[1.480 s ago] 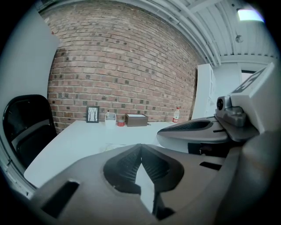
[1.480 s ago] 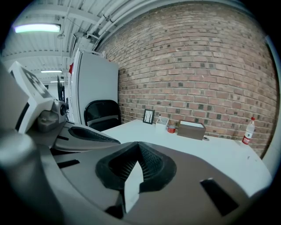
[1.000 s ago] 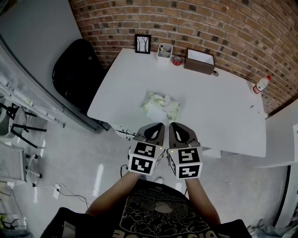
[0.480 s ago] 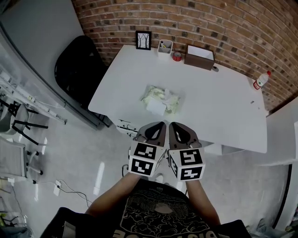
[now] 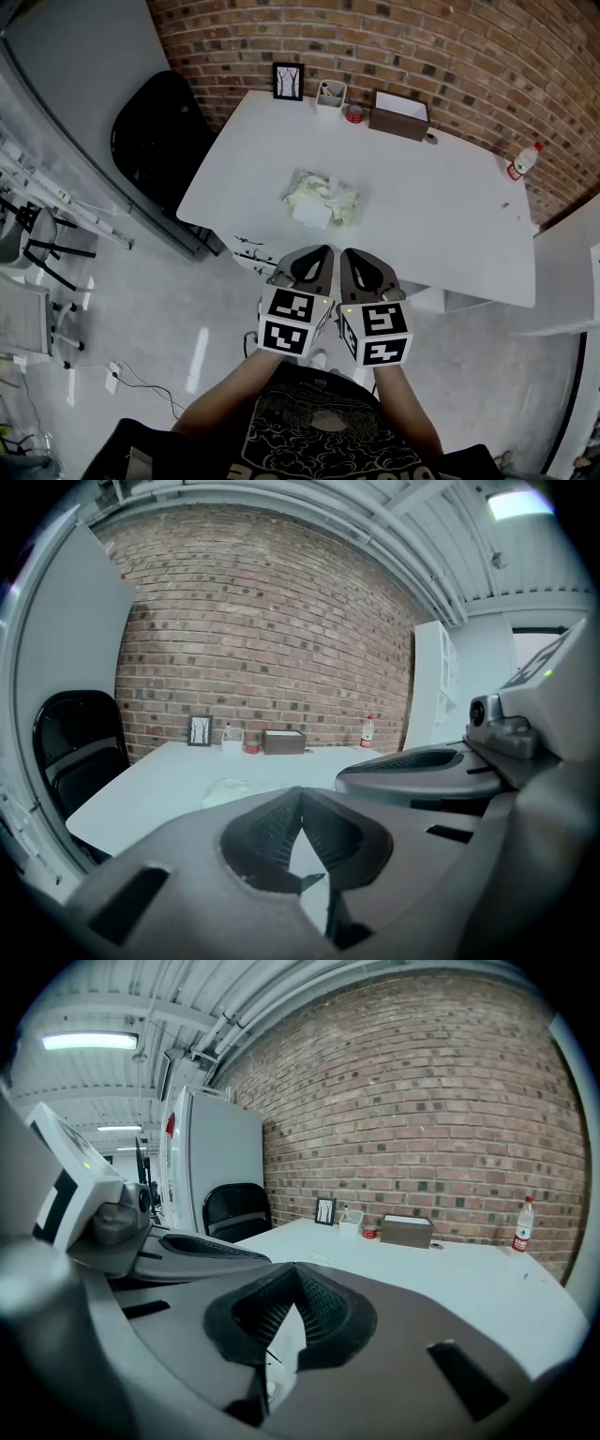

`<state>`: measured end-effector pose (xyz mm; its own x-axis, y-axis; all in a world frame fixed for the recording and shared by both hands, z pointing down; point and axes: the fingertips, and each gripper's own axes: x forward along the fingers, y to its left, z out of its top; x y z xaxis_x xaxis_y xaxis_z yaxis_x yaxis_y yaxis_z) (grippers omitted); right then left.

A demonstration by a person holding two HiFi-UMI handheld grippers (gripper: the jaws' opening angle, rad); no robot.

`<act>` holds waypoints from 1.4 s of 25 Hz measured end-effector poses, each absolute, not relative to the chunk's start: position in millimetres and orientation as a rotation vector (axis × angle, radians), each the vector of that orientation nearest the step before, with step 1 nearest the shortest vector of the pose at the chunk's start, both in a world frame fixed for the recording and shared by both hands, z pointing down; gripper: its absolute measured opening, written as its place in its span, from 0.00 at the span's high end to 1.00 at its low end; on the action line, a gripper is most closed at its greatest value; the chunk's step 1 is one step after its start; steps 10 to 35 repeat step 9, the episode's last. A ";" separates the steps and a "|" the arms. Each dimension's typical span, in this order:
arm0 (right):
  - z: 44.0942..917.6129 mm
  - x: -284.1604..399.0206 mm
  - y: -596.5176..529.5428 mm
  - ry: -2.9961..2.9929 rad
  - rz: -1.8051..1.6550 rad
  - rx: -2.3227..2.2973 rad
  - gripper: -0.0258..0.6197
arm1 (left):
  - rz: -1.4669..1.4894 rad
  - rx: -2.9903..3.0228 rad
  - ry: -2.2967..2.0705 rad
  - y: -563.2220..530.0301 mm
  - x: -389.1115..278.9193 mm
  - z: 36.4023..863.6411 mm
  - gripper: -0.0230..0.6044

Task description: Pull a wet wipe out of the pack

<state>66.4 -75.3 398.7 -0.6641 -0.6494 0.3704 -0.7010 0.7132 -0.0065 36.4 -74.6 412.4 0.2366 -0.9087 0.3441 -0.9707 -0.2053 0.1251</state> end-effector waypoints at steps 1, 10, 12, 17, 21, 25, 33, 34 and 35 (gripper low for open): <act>398.5 67.0 -75.4 -2.578 0.212 1.053 0.94 | 0.279 2.201 -1.743 -74.6 36.9 412.0 0.94; 402.1 71.1 -75.0 -2.570 0.221 1.062 0.94 | 0.279 2.197 -1.734 -71.4 39.3 416.3 0.94; 402.1 71.1 -75.0 -2.570 0.221 1.062 0.94 | 0.279 2.197 -1.734 -71.4 39.3 416.3 0.94; 402.1 71.1 -75.0 -2.570 0.221 1.062 0.94 | 0.279 2.197 -1.734 -71.4 39.3 416.3 0.94; 402.1 71.1 -75.0 -2.570 0.221 1.062 0.94 | 0.279 2.197 -1.734 -71.4 39.3 416.3 0.94; 402.1 71.1 -75.0 -2.570 0.221 1.062 0.94 | 0.279 2.197 -1.734 -71.4 39.3 416.3 0.94; 402.1 71.1 -75.0 -2.570 0.221 1.062 0.94 | 0.279 2.197 -1.734 -71.4 39.3 416.3 0.94; 402.1 71.1 -75.0 -2.570 0.221 1.062 0.94 | 0.279 2.197 -1.734 -71.4 39.3 416.3 0.94; 402.1 71.1 -75.0 -2.570 0.221 1.062 0.94 | 0.279 2.197 -1.734 -71.4 39.3 416.3 0.94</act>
